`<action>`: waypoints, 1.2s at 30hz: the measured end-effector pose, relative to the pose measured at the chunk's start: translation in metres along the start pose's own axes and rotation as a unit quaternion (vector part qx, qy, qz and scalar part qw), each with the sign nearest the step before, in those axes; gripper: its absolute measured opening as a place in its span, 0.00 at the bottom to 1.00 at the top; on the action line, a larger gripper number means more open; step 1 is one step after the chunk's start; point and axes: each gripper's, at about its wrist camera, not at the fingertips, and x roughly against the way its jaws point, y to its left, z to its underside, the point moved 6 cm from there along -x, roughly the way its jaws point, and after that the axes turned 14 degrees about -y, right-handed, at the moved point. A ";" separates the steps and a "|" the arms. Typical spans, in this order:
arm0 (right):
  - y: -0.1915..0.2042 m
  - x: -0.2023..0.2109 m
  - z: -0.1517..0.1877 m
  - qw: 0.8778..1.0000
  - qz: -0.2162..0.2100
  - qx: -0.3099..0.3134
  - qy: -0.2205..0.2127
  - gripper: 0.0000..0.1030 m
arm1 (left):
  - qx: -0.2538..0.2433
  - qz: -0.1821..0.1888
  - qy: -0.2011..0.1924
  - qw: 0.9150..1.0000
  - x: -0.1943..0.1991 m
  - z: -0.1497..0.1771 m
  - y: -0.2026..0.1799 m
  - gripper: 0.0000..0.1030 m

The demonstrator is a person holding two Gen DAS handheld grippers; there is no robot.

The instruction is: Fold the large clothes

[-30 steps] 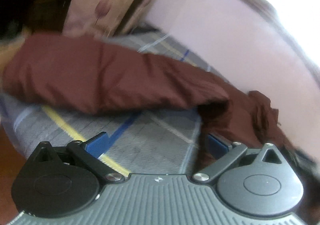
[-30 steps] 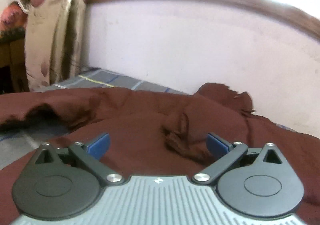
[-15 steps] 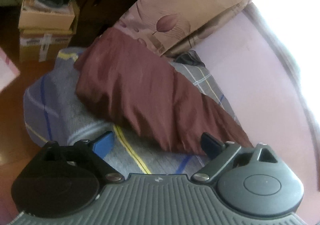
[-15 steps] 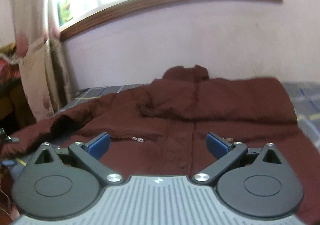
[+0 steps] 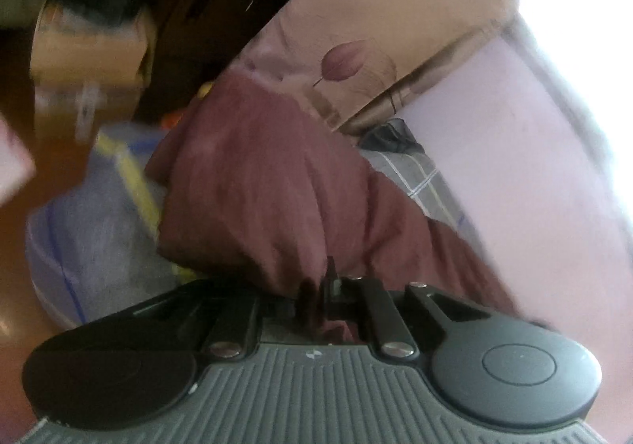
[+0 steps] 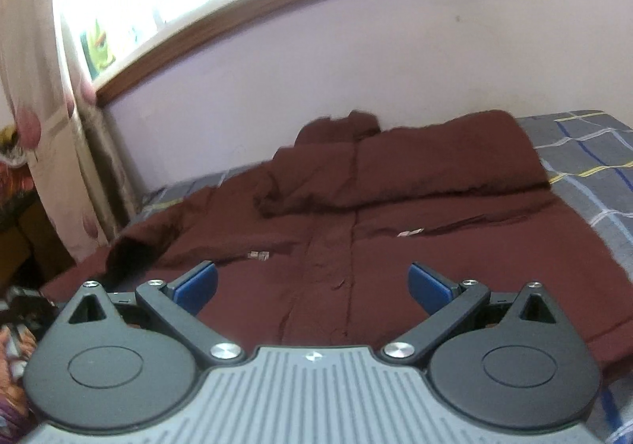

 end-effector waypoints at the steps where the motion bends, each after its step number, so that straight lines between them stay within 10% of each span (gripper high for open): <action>1: -0.004 0.002 -0.005 1.000 0.006 0.010 -0.007 1.00 | -0.025 -0.003 -0.010 1.000 0.001 -0.003 -0.009 0.08; 15: -0.100 0.011 -0.053 0.994 0.079 0.005 -0.069 1.00 | -0.182 0.185 -0.091 0.961 0.088 -0.012 -0.272 0.07; 22: -0.123 -0.001 -0.052 0.994 0.072 -0.018 -0.074 1.00 | -0.222 0.300 -0.053 0.926 0.116 0.073 -0.411 0.07; 30: -0.149 -0.022 -0.045 0.994 0.074 -0.051 -0.069 1.00 | -0.275 0.393 0.075 0.874 0.107 0.235 -0.493 0.08; 32: -0.157 -0.026 -0.044 0.993 0.076 -0.056 -0.066 1.00 | -0.290 0.402 0.075 0.865 0.099 0.270 -0.495 0.13; 36: -0.167 -0.035 -0.040 0.993 0.079 -0.068 -0.059 1.00 | -0.296 0.417 0.079 0.856 0.093 0.304 -0.485 0.70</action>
